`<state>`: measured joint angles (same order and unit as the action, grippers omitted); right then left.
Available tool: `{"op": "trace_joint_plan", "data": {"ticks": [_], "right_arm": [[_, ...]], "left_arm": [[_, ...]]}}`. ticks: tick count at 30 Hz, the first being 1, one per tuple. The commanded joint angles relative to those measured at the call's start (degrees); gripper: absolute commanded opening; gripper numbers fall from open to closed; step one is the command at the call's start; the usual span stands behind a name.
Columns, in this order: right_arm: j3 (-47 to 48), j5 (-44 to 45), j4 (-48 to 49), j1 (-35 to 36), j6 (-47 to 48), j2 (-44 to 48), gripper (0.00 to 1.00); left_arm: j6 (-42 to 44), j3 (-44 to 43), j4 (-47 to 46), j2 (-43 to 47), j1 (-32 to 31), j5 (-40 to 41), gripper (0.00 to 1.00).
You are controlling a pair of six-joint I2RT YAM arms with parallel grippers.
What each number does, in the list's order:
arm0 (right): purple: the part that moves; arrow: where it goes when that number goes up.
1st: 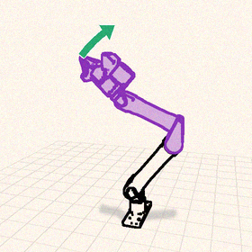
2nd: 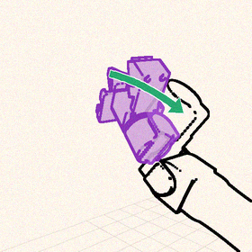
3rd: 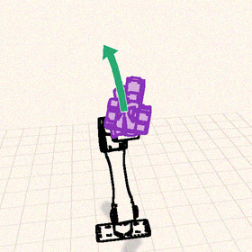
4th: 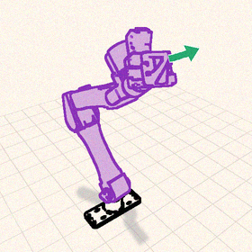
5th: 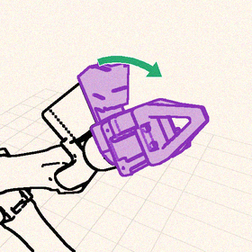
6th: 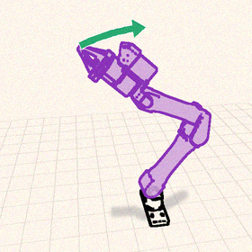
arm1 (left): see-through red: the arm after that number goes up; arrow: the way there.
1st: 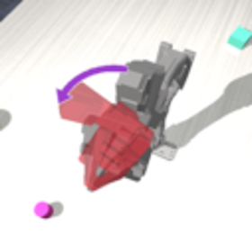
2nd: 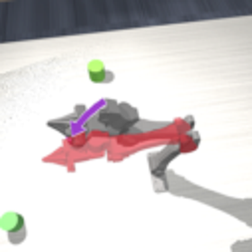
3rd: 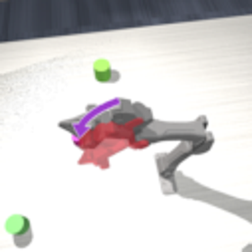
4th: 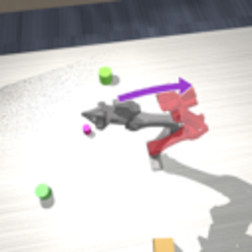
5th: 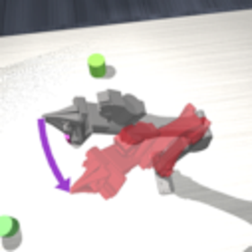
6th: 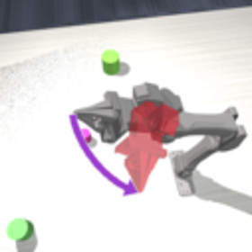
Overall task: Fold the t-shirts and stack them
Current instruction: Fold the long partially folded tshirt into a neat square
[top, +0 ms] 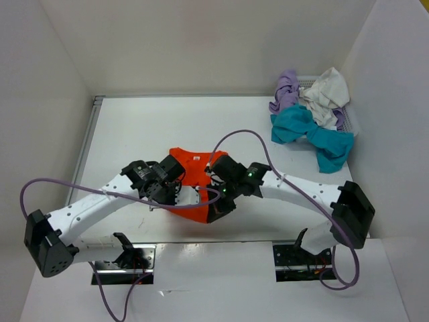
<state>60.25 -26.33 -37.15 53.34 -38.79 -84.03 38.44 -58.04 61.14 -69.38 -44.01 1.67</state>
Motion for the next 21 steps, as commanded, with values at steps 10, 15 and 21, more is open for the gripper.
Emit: {"op": "trace_joint_plan", "data": {"ticks": [10, 15, 21], "right_arm": [[1.2, 0.4, -5.3, 3.3, -11.9, 7.5, 0.00], [1.9, -0.7, -5.8, -4.2, -7.2, 5.4, 0.00], [3.9, -6.5, -3.4, -15.4, 0.9, -0.9, 0.00]], "left_arm": [[-2.1, -20.1, 10.2, -1.0, 1.6, -0.8, 0.00], [2.5, -19.6, 0.2, -6.0, 7.4, 2.5, 0.00], [3.1, -25.5, -8.0, -17.9, 19.1, 0.4, 0.00]]}}
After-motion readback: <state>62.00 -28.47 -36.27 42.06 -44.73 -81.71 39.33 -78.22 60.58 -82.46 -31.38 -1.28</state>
